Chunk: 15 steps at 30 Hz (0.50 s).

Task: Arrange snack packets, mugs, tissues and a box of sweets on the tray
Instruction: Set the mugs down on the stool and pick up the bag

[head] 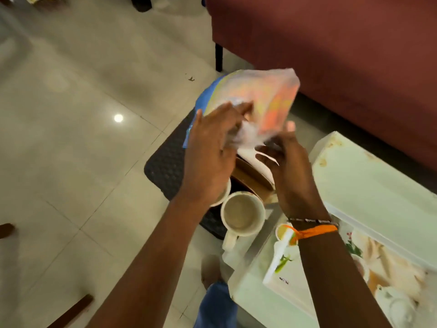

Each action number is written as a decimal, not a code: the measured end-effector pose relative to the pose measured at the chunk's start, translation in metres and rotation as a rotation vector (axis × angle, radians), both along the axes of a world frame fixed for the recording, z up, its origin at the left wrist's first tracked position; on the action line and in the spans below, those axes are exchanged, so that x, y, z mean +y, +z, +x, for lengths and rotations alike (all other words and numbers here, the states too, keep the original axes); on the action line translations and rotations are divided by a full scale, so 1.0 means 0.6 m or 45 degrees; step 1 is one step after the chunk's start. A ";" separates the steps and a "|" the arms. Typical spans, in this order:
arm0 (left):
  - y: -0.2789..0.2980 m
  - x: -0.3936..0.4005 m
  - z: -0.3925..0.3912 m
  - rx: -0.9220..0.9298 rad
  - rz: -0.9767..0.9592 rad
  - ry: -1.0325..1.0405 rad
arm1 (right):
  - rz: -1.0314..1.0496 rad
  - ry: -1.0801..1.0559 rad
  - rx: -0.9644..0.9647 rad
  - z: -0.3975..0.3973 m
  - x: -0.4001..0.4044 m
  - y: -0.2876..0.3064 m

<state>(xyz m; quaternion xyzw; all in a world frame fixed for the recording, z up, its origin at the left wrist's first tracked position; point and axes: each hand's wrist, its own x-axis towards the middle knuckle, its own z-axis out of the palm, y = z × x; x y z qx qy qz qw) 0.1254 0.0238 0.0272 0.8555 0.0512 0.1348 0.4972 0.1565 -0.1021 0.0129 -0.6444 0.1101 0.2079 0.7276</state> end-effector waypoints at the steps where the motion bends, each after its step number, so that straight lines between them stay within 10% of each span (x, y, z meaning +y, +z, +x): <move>1: 0.006 -0.027 -0.015 -0.037 0.191 -0.085 | 0.203 -0.037 0.071 -0.013 -0.031 0.006; 8: 0.008 -0.257 -0.167 -0.184 0.550 -0.581 | 0.802 -0.178 0.487 -0.146 -0.278 0.012; 15: 0.004 -0.431 -0.310 0.401 -0.145 -0.755 | 0.395 -0.487 0.596 -0.305 -0.479 -0.014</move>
